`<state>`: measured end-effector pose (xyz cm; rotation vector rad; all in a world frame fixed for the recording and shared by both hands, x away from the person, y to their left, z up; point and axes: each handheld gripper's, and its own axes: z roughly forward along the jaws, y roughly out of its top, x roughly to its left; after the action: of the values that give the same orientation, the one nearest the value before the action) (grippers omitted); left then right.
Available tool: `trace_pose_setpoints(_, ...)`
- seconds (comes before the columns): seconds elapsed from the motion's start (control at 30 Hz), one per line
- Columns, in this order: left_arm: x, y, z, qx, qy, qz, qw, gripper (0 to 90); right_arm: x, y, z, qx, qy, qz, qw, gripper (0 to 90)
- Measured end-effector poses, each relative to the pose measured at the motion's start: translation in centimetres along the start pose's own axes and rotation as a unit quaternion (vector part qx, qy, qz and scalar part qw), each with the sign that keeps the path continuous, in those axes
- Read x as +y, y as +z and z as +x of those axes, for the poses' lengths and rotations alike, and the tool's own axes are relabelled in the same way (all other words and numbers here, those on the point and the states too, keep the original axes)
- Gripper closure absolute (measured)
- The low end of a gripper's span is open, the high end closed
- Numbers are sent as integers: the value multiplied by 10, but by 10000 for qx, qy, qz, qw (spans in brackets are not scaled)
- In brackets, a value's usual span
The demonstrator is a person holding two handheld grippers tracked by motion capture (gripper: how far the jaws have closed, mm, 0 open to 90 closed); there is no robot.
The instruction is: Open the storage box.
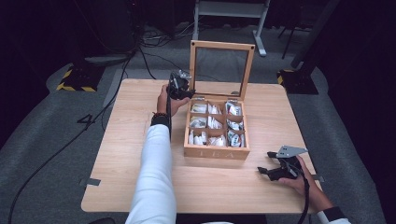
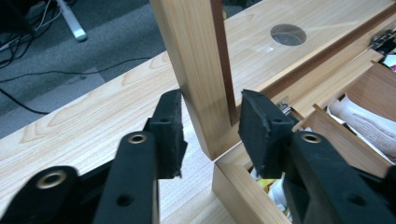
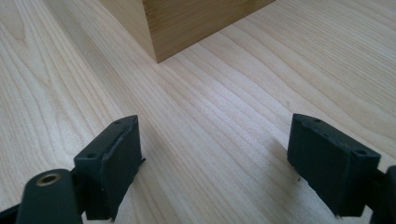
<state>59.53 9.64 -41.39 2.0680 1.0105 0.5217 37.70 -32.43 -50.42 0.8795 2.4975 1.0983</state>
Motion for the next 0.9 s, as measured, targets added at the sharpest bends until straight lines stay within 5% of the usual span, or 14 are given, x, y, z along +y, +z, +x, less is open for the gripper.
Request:
trace_pose_setpoints(0.27,1,-19,-5,48,291,11,9996,544,0,0,0,-18,11,3,10000,175)
trace_pose_setpoints(0.63,-12,-53,-11,136,695,249,9972,369,-1,-1,0,-24,21,-4,10000,175)
trace_pose_setpoints(0.9,-30,-81,-12,212,744,289,9966,243,0,-1,0,-46,22,29,10000,174)
